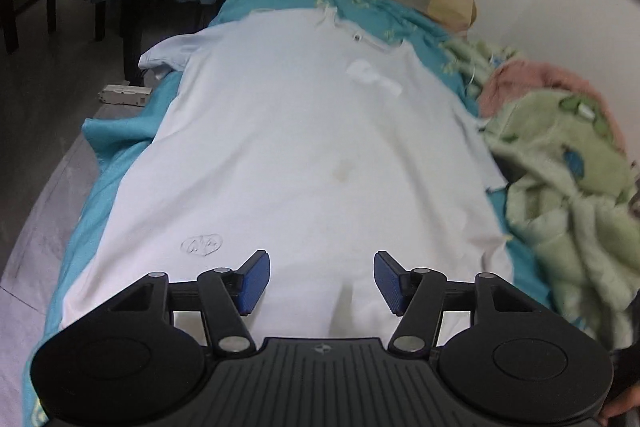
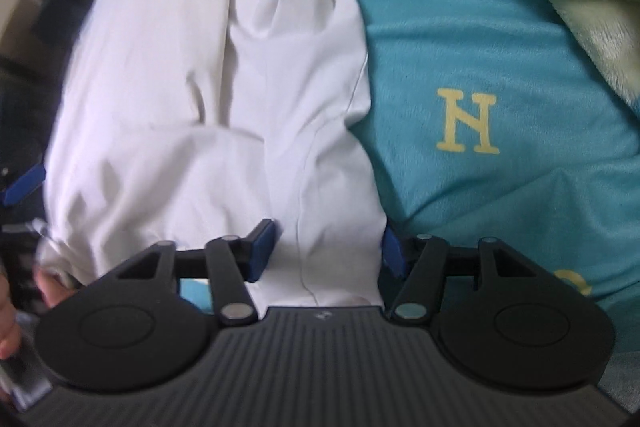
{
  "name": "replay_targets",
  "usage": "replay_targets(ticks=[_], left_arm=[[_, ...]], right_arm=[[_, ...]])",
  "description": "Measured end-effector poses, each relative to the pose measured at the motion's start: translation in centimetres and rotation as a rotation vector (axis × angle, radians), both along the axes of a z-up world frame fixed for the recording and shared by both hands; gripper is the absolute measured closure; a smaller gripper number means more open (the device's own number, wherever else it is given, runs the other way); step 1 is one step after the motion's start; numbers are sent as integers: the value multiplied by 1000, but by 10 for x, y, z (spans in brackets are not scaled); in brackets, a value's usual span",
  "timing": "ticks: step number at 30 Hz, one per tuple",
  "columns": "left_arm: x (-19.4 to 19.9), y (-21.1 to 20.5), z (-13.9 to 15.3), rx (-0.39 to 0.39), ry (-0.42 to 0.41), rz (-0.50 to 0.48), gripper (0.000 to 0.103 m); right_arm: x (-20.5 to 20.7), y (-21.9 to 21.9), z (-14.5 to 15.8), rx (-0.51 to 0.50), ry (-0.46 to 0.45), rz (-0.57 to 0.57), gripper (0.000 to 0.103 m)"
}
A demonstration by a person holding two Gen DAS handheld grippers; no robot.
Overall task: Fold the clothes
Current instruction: 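Release the hem with the left gripper while the right gripper smooths the shirt body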
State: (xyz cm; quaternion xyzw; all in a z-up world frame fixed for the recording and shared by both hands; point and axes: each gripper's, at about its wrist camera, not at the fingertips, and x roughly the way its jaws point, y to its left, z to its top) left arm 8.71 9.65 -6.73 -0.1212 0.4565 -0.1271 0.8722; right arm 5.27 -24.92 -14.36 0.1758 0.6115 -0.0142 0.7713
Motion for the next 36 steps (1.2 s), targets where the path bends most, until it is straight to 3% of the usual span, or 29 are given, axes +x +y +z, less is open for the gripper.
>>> replay_targets(ticks=[1,3,4,11,18,23,24,28,33,36], left_arm=[[-2,1,1,12,-13,-8,42],[-8,6,6,-2,-42,-11,35],[-7,12,2,-14,-55,-12,30],[-15,12,2,25,-86,-40,28],[-14,11,-4,54,-77,-48,27],[-18,5,1,89,-112,-57,25],[-19,4,3,97,-122,-59,25],[-23,-9,15,156,-192,-82,21],[-11,-31,34,164,-217,-82,20],[7,-49,49,188,-246,-78,19]], right_arm=[[1,5,1,-42,7,17,73],[1,13,4,-88,12,44,91],[1,16,6,-105,12,55,94],[-23,12,35,-164,-13,78,97],[-37,10,37,-176,-7,98,96],[-37,0,49,-141,-97,55,90],[-39,-5,53,-126,-124,40,85],[-46,-20,71,-48,-324,-58,43],[-23,-47,69,85,-515,-198,43],[16,-63,52,139,-517,-282,41]])
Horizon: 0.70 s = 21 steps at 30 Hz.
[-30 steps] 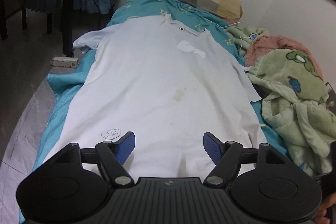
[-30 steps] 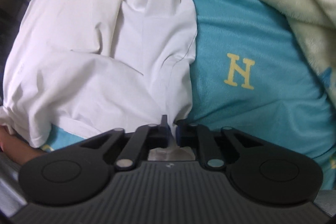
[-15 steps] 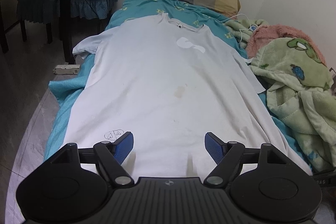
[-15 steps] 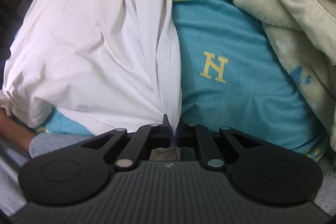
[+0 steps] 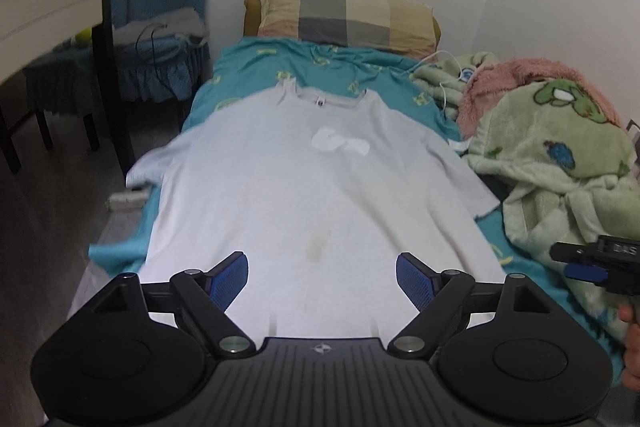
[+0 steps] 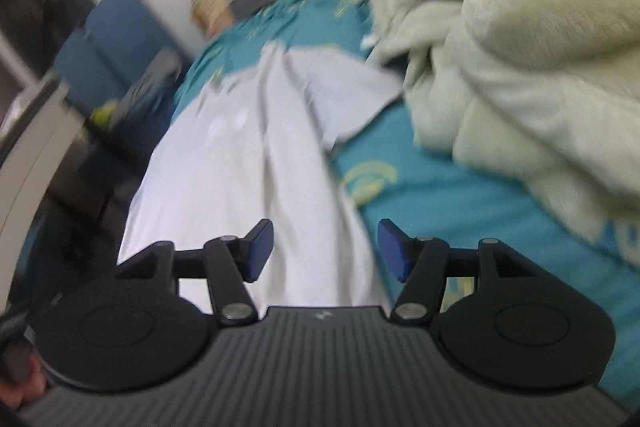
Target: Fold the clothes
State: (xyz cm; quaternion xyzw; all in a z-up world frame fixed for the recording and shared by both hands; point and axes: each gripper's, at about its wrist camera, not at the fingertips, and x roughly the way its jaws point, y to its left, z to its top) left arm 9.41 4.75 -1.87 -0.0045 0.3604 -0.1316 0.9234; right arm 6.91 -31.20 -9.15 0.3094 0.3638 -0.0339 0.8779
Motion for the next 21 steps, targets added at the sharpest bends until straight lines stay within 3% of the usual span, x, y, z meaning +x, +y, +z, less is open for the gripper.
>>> replay_targets(ticks=[6,10,13,19,21], left_arm=[[59,-40,5,-26,-37,14,14],[84,-52,-28,-24,-79,29,14],[98,-53,-57,-4,-45,33,14],[113,-47,-81,-15,6,33,14],[113,-47,-83,0,-16,25,14]], right_arm=[[79,-28,-45,108,15,-121,41],[119,-42,-76,145,18,-183,41],[147,-42,-92,98,-6,-213,41],[201,-35,-112,-29,-96,-248,42],[216,-36,-113,-58,-130,-266,51]])
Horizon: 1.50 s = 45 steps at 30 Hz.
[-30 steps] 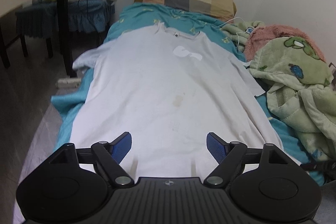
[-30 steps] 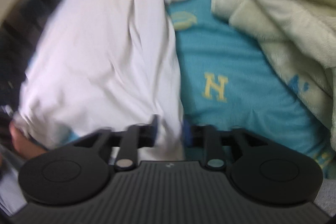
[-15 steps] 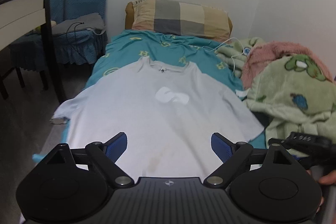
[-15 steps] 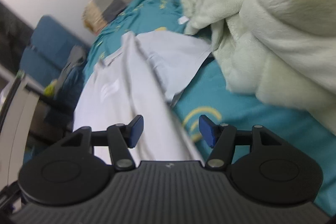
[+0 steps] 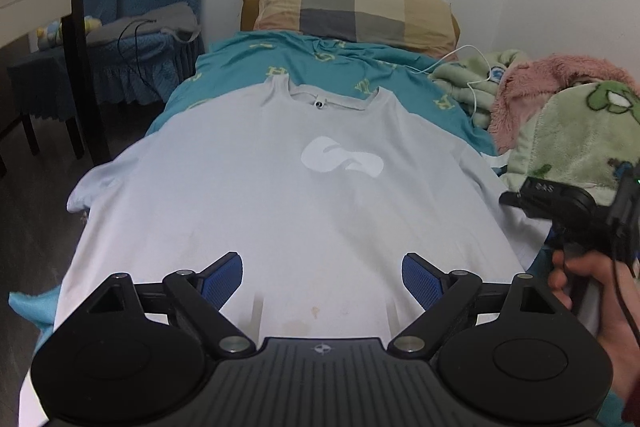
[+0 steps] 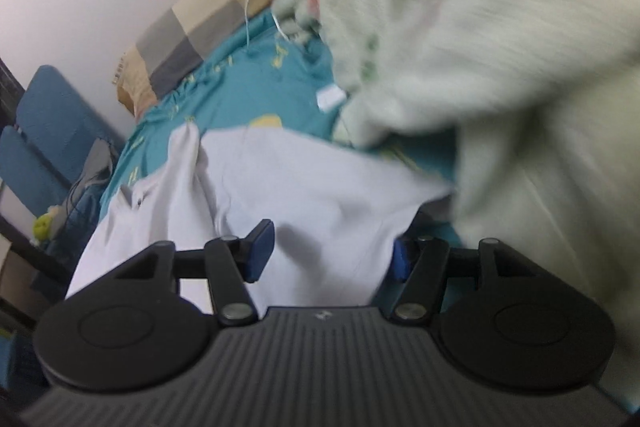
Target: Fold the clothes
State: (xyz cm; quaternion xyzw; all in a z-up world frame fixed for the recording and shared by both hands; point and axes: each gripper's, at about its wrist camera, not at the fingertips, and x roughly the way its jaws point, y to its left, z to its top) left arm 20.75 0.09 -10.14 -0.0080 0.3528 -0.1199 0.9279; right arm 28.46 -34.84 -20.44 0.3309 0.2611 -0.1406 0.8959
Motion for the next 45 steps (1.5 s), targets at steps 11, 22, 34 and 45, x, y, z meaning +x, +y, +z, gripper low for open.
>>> replay_targets(ticks=[11,22,34,45], left_arm=[[11,27,7,-40,-1,67,14],[10,43,33,-65,-54,96,14],[7,100,62,-85,-126,200,14],[22,142,46,-127,-54,283,14]], right_arm=[[47,-5,84,-389,-34,13,98],[73,-51,144,-518,56,-101,98],[122,203,143,-795,-19,255,98],[166,294,31,-725,115,514,89]])
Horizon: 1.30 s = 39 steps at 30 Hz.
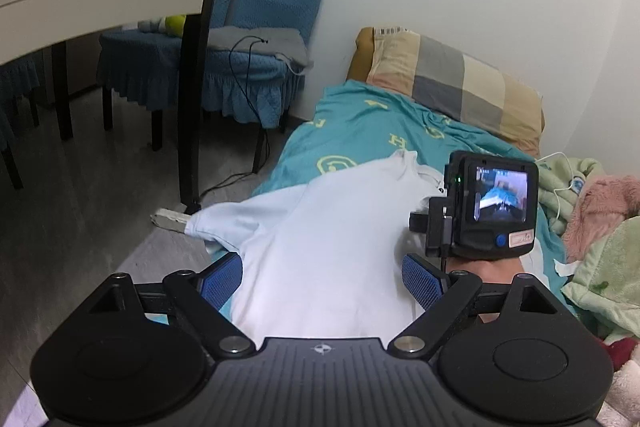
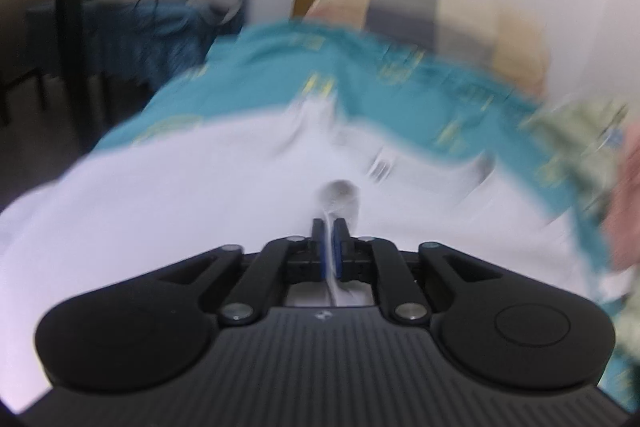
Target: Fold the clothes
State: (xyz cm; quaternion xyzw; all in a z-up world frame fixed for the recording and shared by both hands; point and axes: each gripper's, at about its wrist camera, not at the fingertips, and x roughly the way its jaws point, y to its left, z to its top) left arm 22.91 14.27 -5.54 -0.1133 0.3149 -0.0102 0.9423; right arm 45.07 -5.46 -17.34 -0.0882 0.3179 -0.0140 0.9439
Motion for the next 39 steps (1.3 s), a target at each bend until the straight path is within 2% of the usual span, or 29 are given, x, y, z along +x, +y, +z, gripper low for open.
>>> replay_targets(ticks=[2,3,4,5,10,16,20,24,27,29,34,39], left_arm=[[1,-3,-3,7,4,-12,14],[1,-7,-4,14,8,-20,14],[1,-10,-6,22,11,-28,14],[0,-14,-6,27,11,-38,14],[-10,-31,-5,52,-2,-77,14],[-30,-48,-3,28,5,-121,14],[-50,-69,-2,46,13,-174,14],[-72,-90,-5,69,31,-241,14],[-91,-109,-9,94,43,-290,16],[-103,-123,-13,103,51,-326,16],[-125,-164,-23,6,143,-439,20],[-148,-225,-34,-81,234,-578,24]], right_arm=[[-7,-7,3,38,-12,28,70],[-11,-12,7,75,-5,46,47],[-17,-17,13,110,-2,60,32],[-26,-22,21,143,-5,72,30],[-97,-59,66,278,-13,81,30],[-236,-122,118,381,-13,25,29],[-327,-159,135,456,-13,-49,29],[-393,-191,134,556,-41,-131,29],[-416,-213,129,607,-80,-199,29],[-416,-226,131,599,-107,-233,29],[-417,-265,133,607,-185,-314,29],[-415,-305,114,746,-153,-398,29]])
